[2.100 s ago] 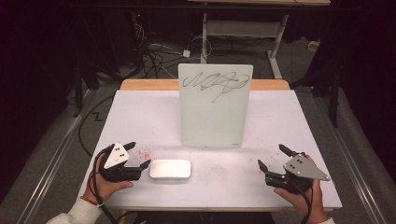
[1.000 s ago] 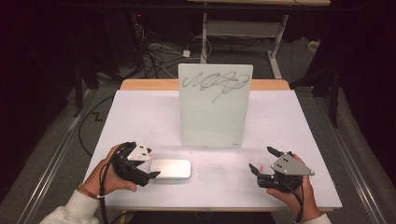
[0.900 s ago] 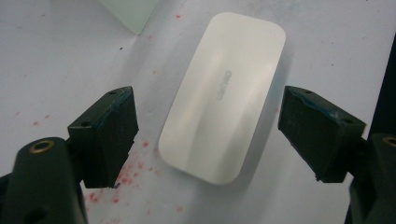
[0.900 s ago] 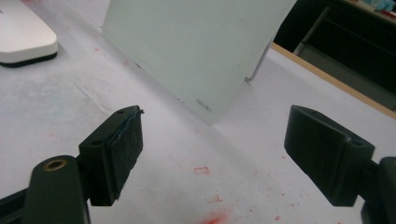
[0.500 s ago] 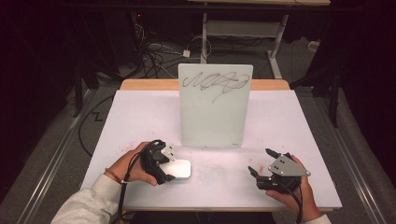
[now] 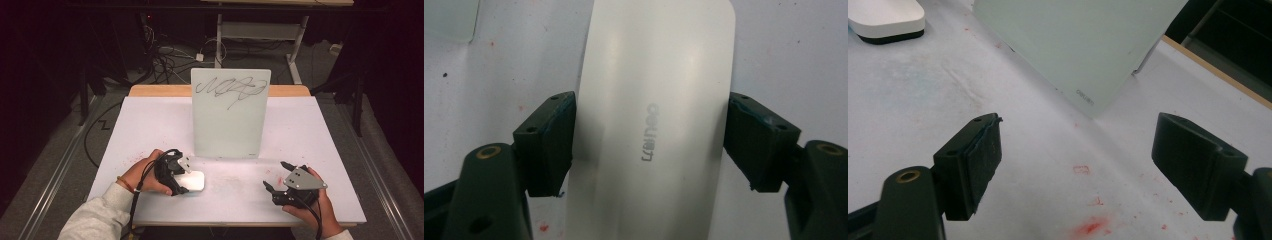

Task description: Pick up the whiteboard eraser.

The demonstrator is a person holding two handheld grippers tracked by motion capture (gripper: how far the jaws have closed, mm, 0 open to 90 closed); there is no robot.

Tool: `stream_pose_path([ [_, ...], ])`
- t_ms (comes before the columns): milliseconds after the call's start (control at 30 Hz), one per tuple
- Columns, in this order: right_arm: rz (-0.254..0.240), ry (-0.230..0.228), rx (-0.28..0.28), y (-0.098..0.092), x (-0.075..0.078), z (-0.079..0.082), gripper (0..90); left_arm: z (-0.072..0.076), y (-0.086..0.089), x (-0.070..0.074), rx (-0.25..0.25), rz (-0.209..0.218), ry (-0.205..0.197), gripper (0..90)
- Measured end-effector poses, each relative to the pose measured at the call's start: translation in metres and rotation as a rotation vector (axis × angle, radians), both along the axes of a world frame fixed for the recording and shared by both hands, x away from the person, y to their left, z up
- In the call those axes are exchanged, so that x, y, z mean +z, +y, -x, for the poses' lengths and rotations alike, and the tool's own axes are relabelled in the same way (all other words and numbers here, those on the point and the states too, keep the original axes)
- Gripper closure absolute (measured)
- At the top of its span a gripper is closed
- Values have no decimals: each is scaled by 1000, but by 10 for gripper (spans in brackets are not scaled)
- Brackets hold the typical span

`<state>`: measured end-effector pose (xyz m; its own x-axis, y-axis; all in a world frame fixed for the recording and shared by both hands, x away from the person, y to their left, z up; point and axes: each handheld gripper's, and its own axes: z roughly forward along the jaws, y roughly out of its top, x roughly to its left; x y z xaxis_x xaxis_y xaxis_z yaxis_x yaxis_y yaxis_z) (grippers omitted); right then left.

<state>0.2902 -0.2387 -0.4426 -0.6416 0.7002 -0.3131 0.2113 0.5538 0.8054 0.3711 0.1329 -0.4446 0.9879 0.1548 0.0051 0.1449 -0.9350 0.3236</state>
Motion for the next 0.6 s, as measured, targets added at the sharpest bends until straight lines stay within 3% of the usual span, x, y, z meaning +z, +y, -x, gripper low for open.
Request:
stream_pose_path([
  [233,-4,-3,2,0,2,-1,209,0,4,4,48,25,-83,290],
  [300,-4,-5,1,0,2,-1,209,2,9,8,77,68,-111,290],
  [600,-14,-8,-9,-2,3,-2,210,12,21,19,111,155,-191,291],
])
